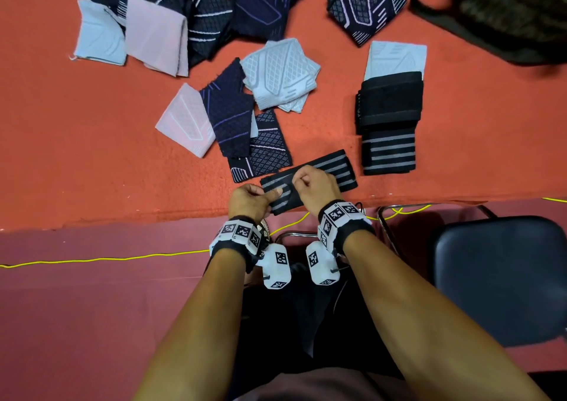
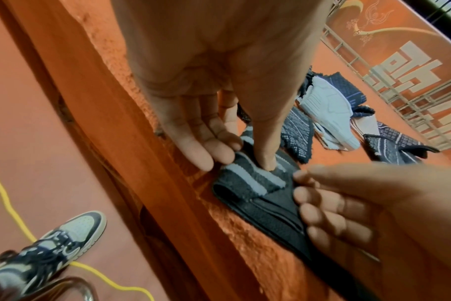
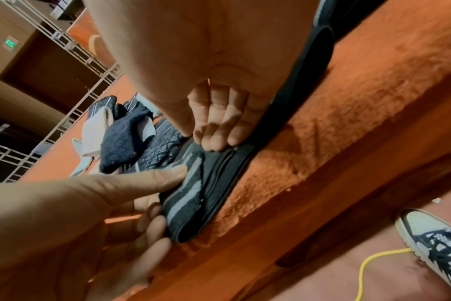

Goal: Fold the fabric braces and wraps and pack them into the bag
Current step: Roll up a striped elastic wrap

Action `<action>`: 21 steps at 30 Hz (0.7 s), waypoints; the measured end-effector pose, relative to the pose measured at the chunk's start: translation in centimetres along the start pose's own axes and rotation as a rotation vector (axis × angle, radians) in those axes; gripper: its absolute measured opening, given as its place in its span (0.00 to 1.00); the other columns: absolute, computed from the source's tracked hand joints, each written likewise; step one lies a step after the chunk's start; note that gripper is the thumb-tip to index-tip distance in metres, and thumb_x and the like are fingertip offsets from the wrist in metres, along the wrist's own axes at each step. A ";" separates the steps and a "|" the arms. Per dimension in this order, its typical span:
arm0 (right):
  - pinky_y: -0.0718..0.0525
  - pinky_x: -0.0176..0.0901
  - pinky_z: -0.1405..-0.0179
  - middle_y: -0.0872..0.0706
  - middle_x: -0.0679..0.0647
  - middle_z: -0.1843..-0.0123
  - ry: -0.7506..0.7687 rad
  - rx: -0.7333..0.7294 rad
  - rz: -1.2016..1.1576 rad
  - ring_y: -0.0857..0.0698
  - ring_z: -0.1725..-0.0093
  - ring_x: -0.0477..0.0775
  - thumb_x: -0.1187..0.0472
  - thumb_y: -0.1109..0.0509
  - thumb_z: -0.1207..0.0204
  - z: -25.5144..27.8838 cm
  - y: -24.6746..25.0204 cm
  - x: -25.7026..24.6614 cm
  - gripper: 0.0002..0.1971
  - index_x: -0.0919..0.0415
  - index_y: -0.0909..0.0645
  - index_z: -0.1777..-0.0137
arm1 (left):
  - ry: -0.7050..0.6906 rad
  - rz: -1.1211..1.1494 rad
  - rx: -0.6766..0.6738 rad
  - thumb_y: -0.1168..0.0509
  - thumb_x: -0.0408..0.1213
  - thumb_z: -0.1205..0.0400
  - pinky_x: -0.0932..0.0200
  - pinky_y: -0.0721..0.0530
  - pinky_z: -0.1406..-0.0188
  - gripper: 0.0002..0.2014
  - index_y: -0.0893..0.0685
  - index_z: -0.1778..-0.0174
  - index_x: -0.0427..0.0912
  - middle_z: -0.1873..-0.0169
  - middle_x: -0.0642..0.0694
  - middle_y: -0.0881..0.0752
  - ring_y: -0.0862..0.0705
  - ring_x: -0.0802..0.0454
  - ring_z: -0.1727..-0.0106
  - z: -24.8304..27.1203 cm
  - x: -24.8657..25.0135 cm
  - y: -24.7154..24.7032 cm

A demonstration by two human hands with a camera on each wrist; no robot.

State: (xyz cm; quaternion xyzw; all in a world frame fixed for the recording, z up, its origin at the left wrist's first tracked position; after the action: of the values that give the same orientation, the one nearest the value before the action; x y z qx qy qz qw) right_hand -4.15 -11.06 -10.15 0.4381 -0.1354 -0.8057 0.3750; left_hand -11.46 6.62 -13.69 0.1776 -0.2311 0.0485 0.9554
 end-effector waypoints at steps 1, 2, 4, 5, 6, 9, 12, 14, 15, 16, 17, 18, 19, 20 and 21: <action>0.17 0.48 0.46 0.09 0.51 0.54 0.005 0.010 0.006 0.13 0.50 0.57 0.61 0.33 0.22 -0.1 0.4 0.2 0.06 0.54 0.14 0.53 | 0.001 0.015 -0.018 0.17 0.37 0.29 0.62 0.16 0.77 0.18 0.24 0.64 0.43 0.74 0.45 0.16 0.19 0.54 0.78 -0.1 -0.1 0.0; 0.16 0.48 0.47 0.10 0.52 0.54 0.005 0.011 0.020 0.13 0.51 0.56 0.62 0.31 0.22 -0.2 0.7 0.6 0.05 0.54 0.14 0.52 | 0.007 0.022 -0.042 0.17 0.37 0.29 0.61 0.16 0.75 0.18 0.24 0.65 0.43 0.74 0.45 0.16 0.19 0.54 0.78 -0.2 -0.3 -0.2; 0.16 0.47 0.47 0.14 0.50 0.54 0.029 0.017 0.049 0.15 0.53 0.54 0.65 0.31 0.23 -0.2 1.0 0.9 0.08 0.55 0.13 0.49 | 0.010 -0.013 -0.097 0.18 0.39 0.28 0.59 0.15 0.70 0.17 0.23 0.68 0.44 0.76 0.47 0.16 0.19 0.56 0.79 -0.1 -0.5 -0.7; 0.16 0.47 0.47 0.15 0.49 0.54 0.048 0.029 0.052 0.15 0.54 0.54 0.67 0.32 0.24 -0.1 1.1 0.8 0.10 0.56 0.12 0.48 | -0.002 -0.050 -0.121 0.18 0.41 0.27 0.58 0.16 0.69 0.17 0.22 0.70 0.44 0.78 0.48 0.16 0.18 0.56 0.78 0.0 -0.4 -0.9; 0.16 0.47 0.46 0.16 0.49 0.53 0.063 0.041 0.042 0.15 0.54 0.53 0.70 0.33 0.25 0.0 1.1 0.7 0.12 0.57 0.12 0.47 | -0.021 -0.079 -0.147 0.19 0.41 0.27 0.59 0.16 0.70 0.16 0.21 0.70 0.44 0.78 0.48 0.15 0.18 0.55 0.77 0.1 -0.2 -1.1; 0.17 0.46 0.39 0.13 0.53 0.47 0.071 0.024 -0.022 0.14 0.48 0.53 0.73 0.36 0.25 0.5 0.4 0.4 0.17 0.59 0.12 0.43 | -0.075 -0.094 -0.240 0.23 0.37 0.23 0.63 0.17 0.74 0.06 0.14 0.59 0.46 0.70 0.48 0.12 0.16 0.55 0.75 0.9 0.6 -2.3; 0.18 0.42 0.37 0.13 0.54 0.45 0.079 -0.006 -0.053 0.13 0.46 0.52 0.73 0.37 0.25 0.6 0.1 0.1 0.18 0.59 0.12 0.41 | -0.105 -0.074 -0.238 0.29 0.30 0.19 0.68 0.20 0.82 0.06 0.15 0.57 0.45 0.76 0.54 0.13 0.19 0.63 0.81 1.7 1.7 -2.5; 0.19 0.37 0.39 0.13 0.53 0.45 0.085 -0.006 -0.081 0.13 0.47 0.50 0.74 0.37 0.25 0.7 -0.1 -0.1 0.19 0.59 0.12 0.40 | -0.115 -0.044 -0.225 0.30 0.28 0.19 0.69 0.20 0.82 0.06 0.14 0.55 0.45 0.71 0.53 0.11 0.16 0.63 0.77 1.8 2.3 -2.0; 0.19 0.37 0.39 0.12 0.54 0.46 0.087 -0.007 -0.107 0.13 0.48 0.50 0.74 0.37 0.25 0.8 -0.2 -0.2 0.20 0.60 0.12 0.40 | -0.107 -0.026 -0.223 0.31 0.28 0.19 0.69 0.20 0.80 0.07 0.13 0.55 0.45 0.69 0.54 0.10 0.14 0.63 0.73 1.9 2.4 -1.5; 0.18 0.37 0.39 0.12 0.54 0.46 0.092 -0.011 -0.136 0.13 0.49 0.50 0.75 0.37 0.26 0.9 -0.5 -0.4 0.20 0.60 0.11 0.41 | -0.101 -0.004 -0.226 0.32 0.27 0.18 0.69 0.20 0.80 0.08 0.13 0.56 0.46 0.69 0.55 0.10 0.13 0.63 0.72 2.1 2.5 -1.2; 0.17 0.39 0.39 0.12 0.54 0.47 0.100 -0.017 -0.159 0.14 0.51 0.49 0.76 0.36 0.26 1.0 -0.7 -0.5 0.20 0.60 0.11 0.41 | -0.108 0.009 -0.228 0.33 0.27 0.17 0.70 0.21 0.80 0.09 0.13 0.56 0.46 0.72 0.56 0.10 0.13 0.64 0.72 2.2 2.7 -0.8; 0.17 0.39 0.38 0.11 0.54 0.47 0.109 -0.022 -0.174 0.15 0.53 0.47 0.76 0.36 0.27 1.0 -0.8 -0.6 0.20 0.60 0.10 0.41 | -0.123 0.021 -0.234 0.33 0.25 0.17 0.71 0.22 0.81 0.10 0.14 0.56 0.45 0.74 0.57 0.11 0.14 0.65 0.73 2.4 3.1 -0.6; 0.16 0.39 0.39 0.11 0.54 0.47 0.119 -0.025 -0.176 0.16 0.53 0.45 0.76 0.35 0.27 1.0 -0.9 -0.7 0.20 0.59 0.10 0.42 | -0.139 0.025 -0.243 0.34 0.24 0.17 0.71 0.23 0.82 0.10 0.14 0.56 0.44 0.75 0.56 0.12 0.14 0.65 0.75 2.6 3.4 -0.7; 0.16 0.39 0.39 0.11 0.54 0.47 0.125 -0.023 -0.174 0.16 0.53 0.45 0.76 0.35 0.27 1.0 -0.8 -0.7 0.20 0.59 0.10 0.42 | -0.152 0.027 -0.251 0.33 0.24 0.17 0.71 0.22 0.81 0.09 0.14 0.56 0.43 0.75 0.55 0.12 0.15 0.64 0.75 2.8 3.6 -0.9; 0.17 0.39 0.39 0.11 0.53 0.47 0.120 -0.022 -0.168 0.15 0.52 0.45 0.75 0.35 0.26 1.0 -0.6 -0.5 0.19 0.59 0.10 0.42 | -0.168 0.028 -0.255 0.33 0.24 0.18 0.70 0.21 0.79 0.08 0.14 0.55 0.42 0.73 0.53 0.12 0.15 0.62 0.74 3.0 3.9 -1.3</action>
State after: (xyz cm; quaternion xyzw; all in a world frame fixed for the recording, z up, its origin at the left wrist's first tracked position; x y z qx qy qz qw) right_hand -5.05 -10.39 -9.60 0.4914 -0.0665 -0.8080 0.3181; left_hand -8.98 4.39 -9.82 0.0551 -0.3169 0.0170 0.9467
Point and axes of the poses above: each hand's wrist, its own z-axis away from the middle knuckle, its own y-axis out of the back of the hand, x = y × z, the point moved 10 cm from there along -z, towards the middle knuckle
